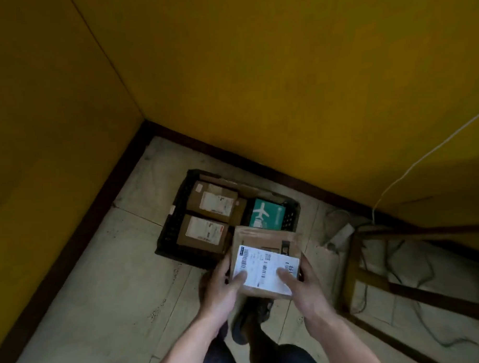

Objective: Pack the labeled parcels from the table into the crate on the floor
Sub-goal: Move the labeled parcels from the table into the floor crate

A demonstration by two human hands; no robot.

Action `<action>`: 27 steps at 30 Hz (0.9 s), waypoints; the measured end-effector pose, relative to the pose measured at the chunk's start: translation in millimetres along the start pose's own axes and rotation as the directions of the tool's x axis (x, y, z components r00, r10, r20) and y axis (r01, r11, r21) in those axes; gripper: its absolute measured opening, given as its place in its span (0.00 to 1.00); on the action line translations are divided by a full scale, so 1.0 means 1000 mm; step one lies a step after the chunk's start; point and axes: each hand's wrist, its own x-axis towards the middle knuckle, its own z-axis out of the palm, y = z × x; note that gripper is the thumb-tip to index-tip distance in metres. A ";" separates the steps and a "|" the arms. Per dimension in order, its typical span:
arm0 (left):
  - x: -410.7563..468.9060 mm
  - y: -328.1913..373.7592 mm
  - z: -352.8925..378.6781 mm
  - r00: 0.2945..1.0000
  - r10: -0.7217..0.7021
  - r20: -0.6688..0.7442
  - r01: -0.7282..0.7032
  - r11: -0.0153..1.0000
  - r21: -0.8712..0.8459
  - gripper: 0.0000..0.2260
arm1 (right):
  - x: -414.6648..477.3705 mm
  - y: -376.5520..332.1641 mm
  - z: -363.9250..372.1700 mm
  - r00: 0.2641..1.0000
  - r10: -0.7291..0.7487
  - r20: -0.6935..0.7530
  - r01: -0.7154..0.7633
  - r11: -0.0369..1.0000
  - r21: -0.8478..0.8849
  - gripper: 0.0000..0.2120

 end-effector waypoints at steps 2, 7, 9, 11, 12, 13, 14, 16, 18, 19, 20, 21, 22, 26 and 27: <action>0.027 -0.014 0.001 0.999 -0.036 0.013 0.035 0.998 0.044 0.16 | 0.029 0.021 0.009 0.999 0.032 -0.032 -0.031 0.999 0.020 0.24; 0.098 -0.054 0.012 0.994 -0.100 0.048 0.095 0.990 0.106 0.17 | 0.108 0.075 0.020 0.993 0.094 -0.071 -0.091 0.995 0.034 0.22; 0.131 -0.069 0.020 0.993 -0.111 0.036 0.105 0.985 0.137 0.19 | 0.142 0.096 0.021 0.990 0.110 -0.089 -0.108 0.994 0.033 0.23; 0.164 -0.085 0.028 0.995 -0.090 0.048 0.080 0.980 0.180 0.20 | 0.176 0.115 0.022 0.987 0.121 -0.103 -0.119 0.993 0.019 0.23; 0.177 -0.093 0.032 0.995 -0.093 0.047 0.080 0.971 0.225 0.19 | 0.191 0.123 0.023 0.985 0.137 -0.108 -0.136 0.991 0.017 0.23; 0.191 -0.100 0.035 0.994 -0.099 0.044 0.084 0.961 0.262 0.20 | 0.204 0.131 0.024 0.983 0.150 -0.109 -0.149 0.989 0.015 0.23; 0.203 -0.107 0.037 0.993 -0.107 0.041 0.091 0.957 0.276 0.20 | 0.216 0.138 0.026 0.981 0.157 -0.110 -0.158 0.987 0.007 0.22; 0.220 -0.123 0.039 0.989 -0.138 0.045 0.119 0.949 0.292 0.22 | 0.232 0.152 0.028 0.978 0.177 -0.108 -0.181 0.983 -0.023 0.22; 0.225 -0.133 0.038 0.985 -0.169 0.036 0.147 0.928 0.342 0.21 | 0.239 0.164 0.031 0.977 0.194 -0.090 -0.198 0.980 -0.032 0.22; 0.225 -0.136 0.037 0.982 -0.187 0.030 0.164 0.920 0.356 0.21 | 0.240 0.168 0.031 0.976 0.198 -0.088 -0.202 0.979 -0.034 0.22; 0.225 -0.137 0.036 0.981 -0.193 0.023 0.172 0.917 0.360 0.20 | 0.239 0.171 0.032 0.977 0.194 -0.093 -0.198 0.980 -0.034 0.22; 0.225 -0.138 0.035 0.983 -0.185 0.016 0.168 0.918 0.359 0.20 | 0.239 0.172 0.032 0.978 0.182 -0.103 -0.186 0.982 -0.030 0.21; 0.225 -0.137 0.035 0.985 -0.173 0.010 0.158 0.920 0.357 0.19 | 0.238 0.173 0.033 0.979 0.165 -0.116 -0.169 0.985 -0.024 0.20; 0.228 -0.121 0.038 0.987 -0.159 -0.023 0.159 0.937 0.310 0.12 | 0.234 0.161 0.031 0.978 0.119 -0.171 -0.117 0.993 0.019 0.16; 0.229 -0.115 0.040 0.984 -0.170 -0.046 0.176 0.941 0.289 0.12 | 0.233 0.158 0.031 0.980 0.116 -0.163 -0.108 0.993 0.055 0.16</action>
